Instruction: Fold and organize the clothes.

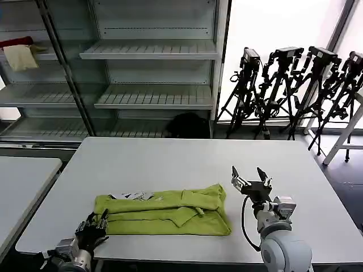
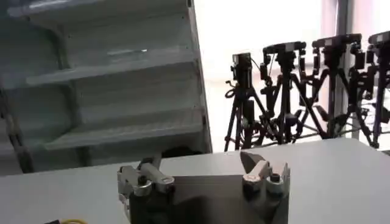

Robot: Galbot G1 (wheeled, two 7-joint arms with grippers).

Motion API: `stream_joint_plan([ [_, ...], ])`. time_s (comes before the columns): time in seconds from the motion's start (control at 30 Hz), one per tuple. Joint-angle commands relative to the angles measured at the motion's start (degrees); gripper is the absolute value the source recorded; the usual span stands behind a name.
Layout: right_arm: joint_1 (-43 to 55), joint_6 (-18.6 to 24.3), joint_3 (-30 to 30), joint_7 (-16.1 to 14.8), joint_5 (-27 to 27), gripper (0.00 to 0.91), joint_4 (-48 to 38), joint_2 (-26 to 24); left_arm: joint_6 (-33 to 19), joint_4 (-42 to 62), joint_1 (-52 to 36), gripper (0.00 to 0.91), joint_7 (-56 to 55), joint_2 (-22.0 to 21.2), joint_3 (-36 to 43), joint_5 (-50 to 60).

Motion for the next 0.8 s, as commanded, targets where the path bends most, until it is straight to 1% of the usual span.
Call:
stream_joint_plan([
  [0.03, -0.02, 0.04, 0.48, 0.13, 0.63, 0.907, 0.05, 0.04, 2.43, 0.20, -0.50, 0.020, -0.58, -0.68, 0.68, -2.73],
  [0.1, -0.24, 0.05, 0.51, 0.11, 0.60, 0.907, 0.02, 0.03, 1.66, 0.38, -0.84, 0.000, -1.56, -0.72, 0.95, -2.68],
  [0.27, -0.56, 0.04, 0.72, 0.16, 0.59, 0.907, -0.03, -0.06, -0.83, 0.70, -1.43, 0.000, -1.38, -0.47, 1.06, -2.22],
  [0.57, -0.83, -0.11, 1.81, 0.50, 1.03, 0.907, -0.08, -0.68, -6.44, 1.46, -1.30, 0.000, 4.06, 0.50, -1.40, 3.57],
  [0.7, -1.10, -0.05, 2.32, 0.34, 1.13, 0.907, -0.38, -0.64, -11.66, 2.56, -1.51, 0.000, 10.98, 2.73, -8.24, 13.21],
  [0.77, -1.23, -0.04, 2.80, 0.17, 1.26, 0.907, -0.65, -0.59, -13.12, 3.76, -1.21, 0.000, 14.44, 5.77, -12.92, 15.40],
  [0.8, -1.29, 0.03, 3.00, 0.09, 1.33, 0.907, -0.84, -0.61, -13.16, 4.13, -1.05, 0.000, 14.91, 6.63, -14.26, 15.35],
])
